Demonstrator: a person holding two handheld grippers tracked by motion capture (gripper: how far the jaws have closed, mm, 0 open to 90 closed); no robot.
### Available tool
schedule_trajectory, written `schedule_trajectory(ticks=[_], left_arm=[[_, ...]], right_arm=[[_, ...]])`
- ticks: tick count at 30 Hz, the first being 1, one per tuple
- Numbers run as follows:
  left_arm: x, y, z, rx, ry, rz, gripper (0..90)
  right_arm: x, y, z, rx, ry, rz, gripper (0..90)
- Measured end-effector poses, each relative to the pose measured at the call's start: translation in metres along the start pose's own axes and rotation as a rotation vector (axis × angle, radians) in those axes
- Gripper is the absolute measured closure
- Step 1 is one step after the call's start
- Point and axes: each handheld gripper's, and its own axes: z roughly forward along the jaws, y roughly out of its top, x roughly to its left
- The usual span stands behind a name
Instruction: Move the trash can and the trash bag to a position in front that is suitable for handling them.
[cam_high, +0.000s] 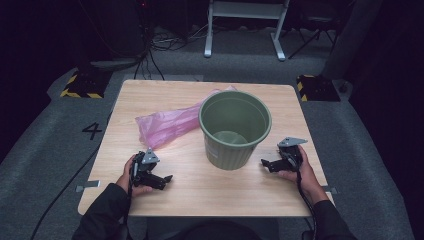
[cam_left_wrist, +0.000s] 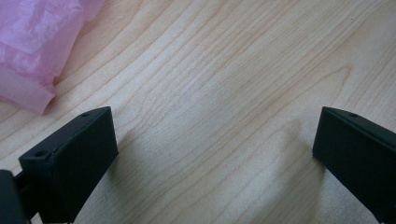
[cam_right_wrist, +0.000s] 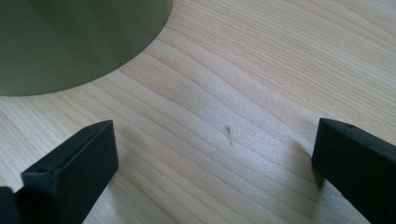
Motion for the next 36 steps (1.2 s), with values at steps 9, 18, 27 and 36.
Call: schedule_trajectory(ticks=[9, 18, 27, 36], left_arm=[[0.002, 0.003, 0.003, -0.002, -0.021, 0.022, 0.0], [0.002, 0.003, 0.003, -0.002, -0.022, 0.028, 0.2], [0.002, 0.007, 0.006, 0.000, -0.024, 0.027, 0.1], [-0.001, 0.010, 0.010, -0.001, -0.016, 0.024, 0.1]], right_arm=[[0.001, 0.000, 0.000, 0.001, 0.000, -0.001, 0.4], [0.001, 0.000, 0.000, -0.001, -0.003, 0.001, 0.8], [0.010, 0.007, -0.006, -0.027, -0.029, -0.035, 12.6], [0.038, 0.023, -0.014, -0.113, 0.070, -0.109, 16.7]])
